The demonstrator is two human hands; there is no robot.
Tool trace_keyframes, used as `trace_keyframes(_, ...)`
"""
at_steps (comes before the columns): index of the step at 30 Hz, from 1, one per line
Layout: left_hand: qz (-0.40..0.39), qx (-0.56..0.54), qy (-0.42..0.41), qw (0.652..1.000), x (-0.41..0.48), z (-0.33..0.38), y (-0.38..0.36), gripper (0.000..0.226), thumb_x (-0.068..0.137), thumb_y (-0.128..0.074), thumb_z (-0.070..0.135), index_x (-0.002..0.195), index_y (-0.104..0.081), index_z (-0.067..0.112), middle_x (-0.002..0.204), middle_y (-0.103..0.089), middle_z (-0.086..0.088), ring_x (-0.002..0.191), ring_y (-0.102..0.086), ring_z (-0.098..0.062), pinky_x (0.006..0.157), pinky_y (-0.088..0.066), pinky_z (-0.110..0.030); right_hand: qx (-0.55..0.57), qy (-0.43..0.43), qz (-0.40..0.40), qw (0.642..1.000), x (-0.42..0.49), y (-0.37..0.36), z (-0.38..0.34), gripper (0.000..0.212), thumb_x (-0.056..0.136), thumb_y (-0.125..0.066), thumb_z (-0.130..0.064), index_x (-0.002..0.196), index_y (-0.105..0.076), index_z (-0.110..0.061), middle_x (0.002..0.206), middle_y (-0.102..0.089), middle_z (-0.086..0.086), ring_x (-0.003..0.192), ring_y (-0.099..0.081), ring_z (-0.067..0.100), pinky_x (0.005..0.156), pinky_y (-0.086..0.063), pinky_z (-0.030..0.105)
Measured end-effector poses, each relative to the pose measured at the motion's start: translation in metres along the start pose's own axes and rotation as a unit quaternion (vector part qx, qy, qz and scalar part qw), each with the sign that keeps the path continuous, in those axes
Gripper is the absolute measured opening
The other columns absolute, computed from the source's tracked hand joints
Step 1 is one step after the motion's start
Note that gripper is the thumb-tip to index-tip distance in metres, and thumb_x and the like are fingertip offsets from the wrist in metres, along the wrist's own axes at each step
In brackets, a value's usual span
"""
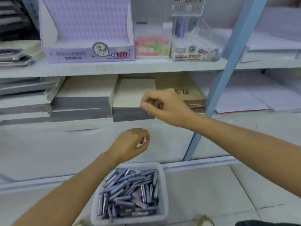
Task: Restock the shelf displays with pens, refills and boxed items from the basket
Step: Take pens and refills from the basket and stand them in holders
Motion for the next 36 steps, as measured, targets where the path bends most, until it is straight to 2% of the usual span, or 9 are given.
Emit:
trace_keyframes(4,-0.169,-0.034,0.180,0.968,-0.074,-0.072,-0.106,0.017,0.093,-0.059,0.028,0.107,-0.062,0.018,0.100,-0.064,0.001,0.085,-0.058,-0.016,0.074,-0.041,-0.026,0.016,-0.185,-0.211,0.960,-0.082,-0.137,0.086,0.014,0.093,-0.063,-0.027,0.097,-0.068,-0.014,0.077,-0.062,-0.008,0.057,-0.057,0.000,0.064,-0.050,0.026)
trace_keyframes(9,-0.200,-0.057,0.329,0.921,-0.154,-0.122,-0.181,0.025,0.093,-0.060,0.026,0.116,-0.059,0.015,0.120,-0.062,-0.011,0.106,-0.059,-0.026,0.081,-0.041,-0.028,0.018,-0.311,-0.335,0.889,-0.180,-0.249,0.158,0.035,0.093,-0.063,-0.031,0.122,-0.059,-0.012,0.116,-0.063,0.009,0.097,-0.061,0.020,0.083,-0.048,0.031)
trace_keyframes(14,-0.137,-0.078,0.364,0.918,-0.171,-0.141,-0.206,0.043,0.092,-0.064,0.022,0.132,-0.055,0.010,0.135,-0.055,-0.012,0.119,-0.053,-0.028,0.097,-0.041,-0.031,0.004,-0.347,-0.343,0.873,-0.220,-0.307,0.186,0.046,0.093,-0.062,-0.033,0.133,-0.049,-0.016,0.131,-0.049,0.009,0.120,-0.049,0.023,0.094,-0.040,0.031)
trace_keyframes(23,-0.210,-0.080,0.311,0.924,-0.173,-0.152,-0.243,0.041,0.097,-0.057,0.028,0.133,-0.053,0.010,0.131,-0.050,-0.012,0.120,-0.048,-0.029,0.101,-0.037,-0.032,0.051,-0.347,-0.280,0.894,-0.219,-0.326,0.206,0.026,0.083,-0.074,-0.017,0.106,-0.067,-0.008,0.104,-0.061,0.010,0.096,-0.059,0.023,0.082,-0.044,0.029)
trace_keyframes(26,-0.140,-0.155,0.342,0.916,-0.173,-0.155,-0.235,0.027,0.097,-0.057,0.018,0.120,-0.059,0.004,0.118,-0.058,-0.015,0.106,-0.056,-0.031,0.089,-0.043,-0.034,0.098,-0.375,-0.231,0.892,-0.216,-0.316,0.209,0.025,0.083,-0.075,-0.016,0.106,-0.069,-0.007,0.100,-0.065,0.011,0.090,-0.062,0.024,0.081,-0.048,0.032)
trace_keyframes(28,-0.077,-0.227,0.402,0.884,-0.174,-0.162,-0.225,0.020,0.098,-0.056,0.018,0.113,-0.061,0.007,0.106,-0.065,-0.012,0.093,-0.061,-0.025,0.077,-0.047,-0.031,0.145,-0.414,-0.199,0.877,-0.215,-0.308,0.212,0.027,0.083,-0.075,-0.016,0.108,-0.066,-0.008,0.096,-0.065,0.007,0.086,-0.061,0.021,0.080,-0.050,0.032)
trace_keyframes(31,0.005,-0.422,0.490,0.762,-0.175,-0.159,-0.223,0.018,0.100,-0.053,0.018,0.112,-0.059,0.007,0.095,-0.069,-0.008,0.084,-0.065,-0.019,0.066,-0.052,-0.017,0.211,-0.444,-0.179,0.852,-0.212,-0.302,0.206,0.023,0.082,-0.076,-0.016,0.099,-0.064,-0.007,0.092,-0.068,0.007,0.085,-0.065,0.022,0.080,-0.056,0.036)
trace_keyframes(33,0.033,-0.525,0.501,0.688,-0.166,-0.145,-0.226,0.021,0.100,-0.050,0.018,0.115,-0.060,0.007,0.098,-0.071,-0.011,0.085,-0.070,-0.022,0.067,-0.058,-0.024,0.245,-0.447,-0.178,0.842,-0.208,-0.304,0.194,0.018,0.082,-0.076,-0.014,0.092,-0.062,-0.009,0.092,-0.070,0.011,0.086,-0.068,0.026,0.079,-0.058,0.040)
trace_keyframes(36,0.059,-0.592,0.500,0.630,-0.153,-0.121,-0.230,0.024,0.100,-0.050,0.023,0.110,-0.065,0.007,0.097,-0.073,-0.012,0.083,-0.072,-0.023,0.066,-0.058,-0.026,0.275,-0.456,-0.151,0.833,-0.208,-0.307,0.177,0.017,0.082,-0.076,-0.009,0.086,-0.060,-0.008,0.091,-0.071,0.016,0.083,-0.071,0.026,0.077,-0.059,0.042)
Point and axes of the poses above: each hand's wrist, its own x-axis towards the middle knuckle, its own y-axis out of the back of the hand, z = x × y, the point moved 8 cm from there along x, towards the middle knuckle
